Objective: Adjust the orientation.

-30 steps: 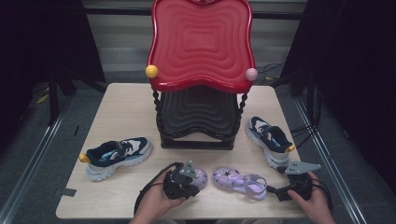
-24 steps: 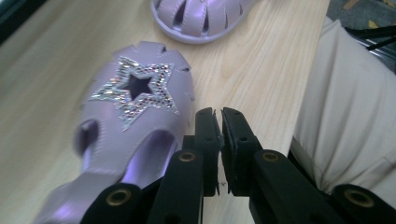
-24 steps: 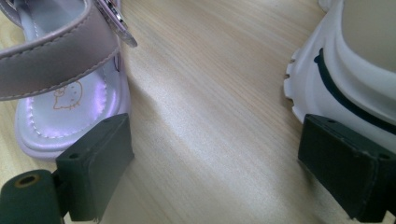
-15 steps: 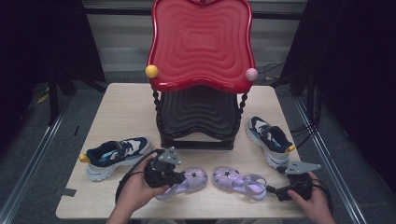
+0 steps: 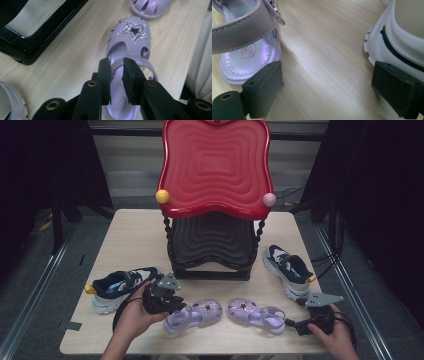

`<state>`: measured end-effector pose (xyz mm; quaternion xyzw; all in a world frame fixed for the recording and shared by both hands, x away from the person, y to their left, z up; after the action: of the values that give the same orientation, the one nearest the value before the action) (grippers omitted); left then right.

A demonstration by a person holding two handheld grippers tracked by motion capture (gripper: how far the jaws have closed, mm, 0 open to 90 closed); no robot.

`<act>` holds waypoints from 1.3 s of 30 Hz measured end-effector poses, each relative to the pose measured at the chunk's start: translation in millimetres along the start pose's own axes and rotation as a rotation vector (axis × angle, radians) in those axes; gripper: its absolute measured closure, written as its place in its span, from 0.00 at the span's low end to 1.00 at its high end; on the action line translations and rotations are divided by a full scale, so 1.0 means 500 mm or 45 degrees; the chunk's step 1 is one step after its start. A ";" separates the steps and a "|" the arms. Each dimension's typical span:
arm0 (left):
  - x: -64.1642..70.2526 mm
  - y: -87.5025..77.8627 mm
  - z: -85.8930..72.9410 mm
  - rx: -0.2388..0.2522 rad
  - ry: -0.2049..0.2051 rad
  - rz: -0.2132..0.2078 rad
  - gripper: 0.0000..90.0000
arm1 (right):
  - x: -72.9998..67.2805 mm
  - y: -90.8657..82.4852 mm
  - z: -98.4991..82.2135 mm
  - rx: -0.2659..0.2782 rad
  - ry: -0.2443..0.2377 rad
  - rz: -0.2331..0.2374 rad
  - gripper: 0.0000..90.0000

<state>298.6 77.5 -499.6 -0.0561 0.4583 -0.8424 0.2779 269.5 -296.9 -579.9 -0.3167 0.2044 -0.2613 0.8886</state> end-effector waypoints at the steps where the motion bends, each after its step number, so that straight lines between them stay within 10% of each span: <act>1: 0.000 0.002 0.000 0.001 -0.013 -0.002 0.84 | 0.000 0.000 0.000 0.000 0.000 0.000 0.10; 21: -0.009 -0.002 -0.024 0.014 -0.031 -0.035 0.76 | 0.000 0.000 0.000 0.000 0.000 0.000 0.10; 39: 0.005 0.064 -0.033 0.057 -0.025 -0.050 0.70 | 0.000 0.000 0.000 0.000 0.000 0.000 0.10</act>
<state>304.2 75.0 -535.3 -0.0672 0.4354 -0.8571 0.2670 269.5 -296.9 -579.9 -0.3166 0.2044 -0.2611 0.8887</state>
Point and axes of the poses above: each handheld gripper's, and its own axes: y roughly forward along the jaws, z roughly out of its top, x roughly to its right, the point moved 10 cm from there along y, roughly forward along the jaws, and after that the axes turned 15 degrees about z, right-handed, at the moved point
